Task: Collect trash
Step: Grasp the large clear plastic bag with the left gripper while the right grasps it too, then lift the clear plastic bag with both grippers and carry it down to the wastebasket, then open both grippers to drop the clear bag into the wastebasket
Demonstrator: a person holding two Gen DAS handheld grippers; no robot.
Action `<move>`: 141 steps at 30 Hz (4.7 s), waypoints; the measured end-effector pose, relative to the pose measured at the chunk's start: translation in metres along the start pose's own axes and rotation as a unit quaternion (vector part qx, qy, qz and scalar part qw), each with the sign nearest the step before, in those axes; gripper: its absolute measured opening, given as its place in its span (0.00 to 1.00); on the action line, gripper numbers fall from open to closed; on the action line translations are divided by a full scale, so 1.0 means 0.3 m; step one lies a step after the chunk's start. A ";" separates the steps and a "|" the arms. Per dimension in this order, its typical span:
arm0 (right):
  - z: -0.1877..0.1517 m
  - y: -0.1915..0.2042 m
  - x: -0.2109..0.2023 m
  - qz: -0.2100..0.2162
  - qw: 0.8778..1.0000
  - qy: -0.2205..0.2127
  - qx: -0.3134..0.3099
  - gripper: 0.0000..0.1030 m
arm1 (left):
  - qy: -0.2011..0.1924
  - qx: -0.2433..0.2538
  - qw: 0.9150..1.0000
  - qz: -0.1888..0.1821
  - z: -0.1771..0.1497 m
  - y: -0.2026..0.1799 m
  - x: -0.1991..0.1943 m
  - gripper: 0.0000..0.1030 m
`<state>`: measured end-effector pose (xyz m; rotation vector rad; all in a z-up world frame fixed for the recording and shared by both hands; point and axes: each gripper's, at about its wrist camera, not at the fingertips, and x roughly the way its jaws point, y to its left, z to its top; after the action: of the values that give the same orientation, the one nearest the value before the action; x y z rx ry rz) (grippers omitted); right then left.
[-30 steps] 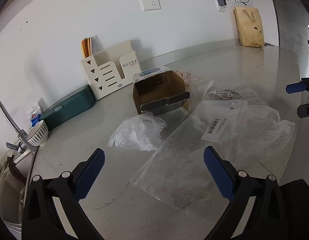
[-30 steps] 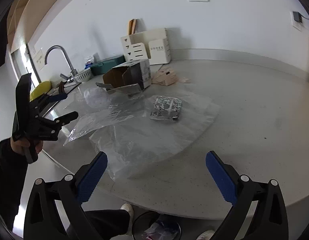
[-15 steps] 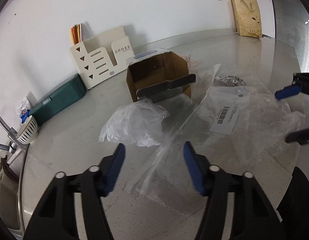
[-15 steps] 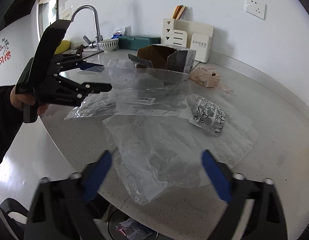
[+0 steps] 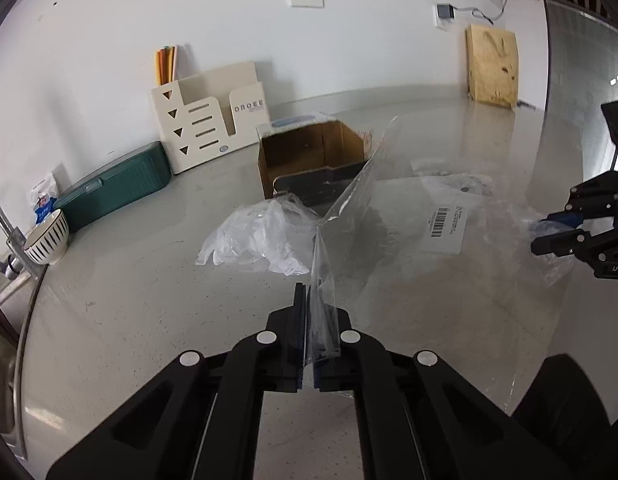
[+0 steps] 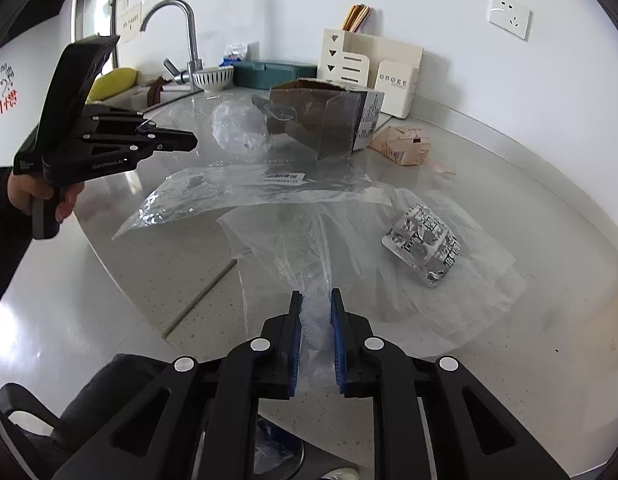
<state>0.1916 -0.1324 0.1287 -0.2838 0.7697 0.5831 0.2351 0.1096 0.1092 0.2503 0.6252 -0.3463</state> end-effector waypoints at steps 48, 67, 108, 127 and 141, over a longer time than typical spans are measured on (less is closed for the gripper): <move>0.113 -0.094 -0.559 0.265 0.923 -0.215 0.181 0.16 | -0.142 -0.093 0.985 -0.011 -0.064 -0.031 -0.565 0.01; -0.291 0.232 -0.802 0.277 0.917 -0.193 0.211 0.16 | -0.126 -0.054 0.988 -0.071 -0.359 -0.348 -0.878 0.01; -1.347 0.002 0.548 0.285 0.798 0.087 0.524 0.17 | 0.262 -0.018 0.959 -0.107 -1.142 -0.800 0.429 0.02; -1.503 -0.064 0.835 0.185 0.801 0.162 0.545 0.53 | 0.329 -0.013 0.941 -0.074 -1.363 -0.792 0.791 0.61; -1.426 -0.082 0.625 0.063 0.832 0.163 0.526 0.97 | 0.294 -0.019 0.955 -0.040 -1.310 -0.723 0.644 0.96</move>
<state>0.0693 -0.2693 -0.3014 0.7179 1.3365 0.1584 0.0902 -0.0050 -0.3431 0.2934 1.2322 -0.3375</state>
